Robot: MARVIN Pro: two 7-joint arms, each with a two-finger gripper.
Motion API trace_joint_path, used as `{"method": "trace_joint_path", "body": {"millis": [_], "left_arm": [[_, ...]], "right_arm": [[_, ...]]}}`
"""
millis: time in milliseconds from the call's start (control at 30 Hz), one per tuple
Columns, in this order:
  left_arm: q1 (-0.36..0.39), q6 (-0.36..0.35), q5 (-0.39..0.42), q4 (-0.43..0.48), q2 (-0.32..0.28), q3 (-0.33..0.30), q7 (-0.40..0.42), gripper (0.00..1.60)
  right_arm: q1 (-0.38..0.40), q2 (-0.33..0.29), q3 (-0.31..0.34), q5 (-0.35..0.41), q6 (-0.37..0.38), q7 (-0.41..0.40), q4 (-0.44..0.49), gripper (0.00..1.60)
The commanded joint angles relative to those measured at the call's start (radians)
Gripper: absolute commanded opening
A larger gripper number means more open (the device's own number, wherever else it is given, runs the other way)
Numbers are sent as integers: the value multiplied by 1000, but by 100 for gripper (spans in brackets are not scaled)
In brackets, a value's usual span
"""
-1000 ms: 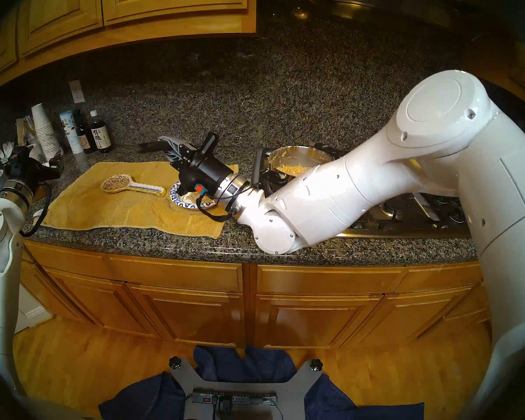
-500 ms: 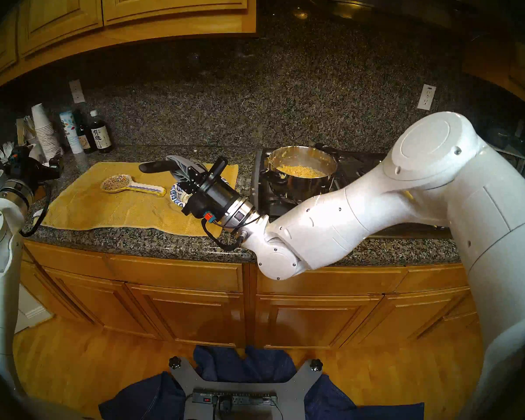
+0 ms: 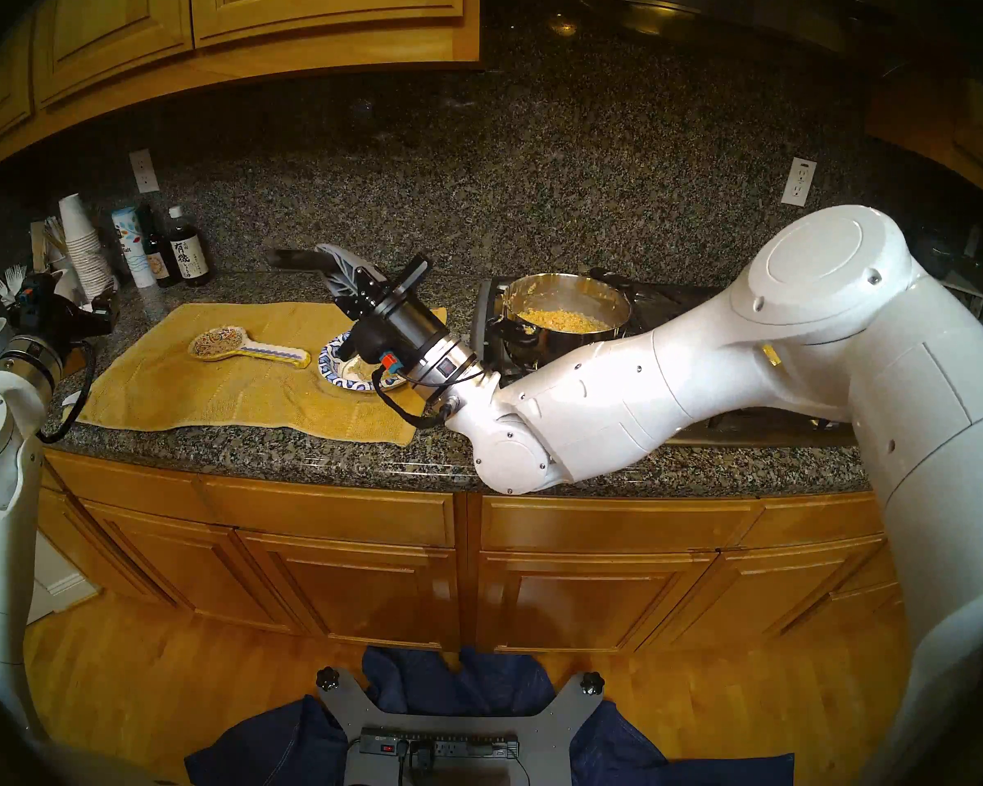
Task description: Scoop oatmeal into bowl
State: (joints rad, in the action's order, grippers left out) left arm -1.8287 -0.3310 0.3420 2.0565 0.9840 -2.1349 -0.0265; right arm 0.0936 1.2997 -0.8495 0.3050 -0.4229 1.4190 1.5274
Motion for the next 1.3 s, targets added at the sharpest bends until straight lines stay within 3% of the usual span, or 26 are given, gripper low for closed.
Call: {"method": "trace_joint_path", "body": {"millis": [0,300,833,1267], "left_arm": [[18,19,-2,25,-14,-16,2,160],[17,20,-2,25,-14,-16,2,160],[17,19,-1,25,-14,-16,0,160],[17,18,0,25,-15,-16,0,160]], "right_arm": [[-20,-21,33,62,-34,18,59,0],[-19,-35,38,115,-48,-25,106,0],[3,-52,102,149,-64,-27,57,0],[-8,-101,188,372,-142,-81,190,0]]}}
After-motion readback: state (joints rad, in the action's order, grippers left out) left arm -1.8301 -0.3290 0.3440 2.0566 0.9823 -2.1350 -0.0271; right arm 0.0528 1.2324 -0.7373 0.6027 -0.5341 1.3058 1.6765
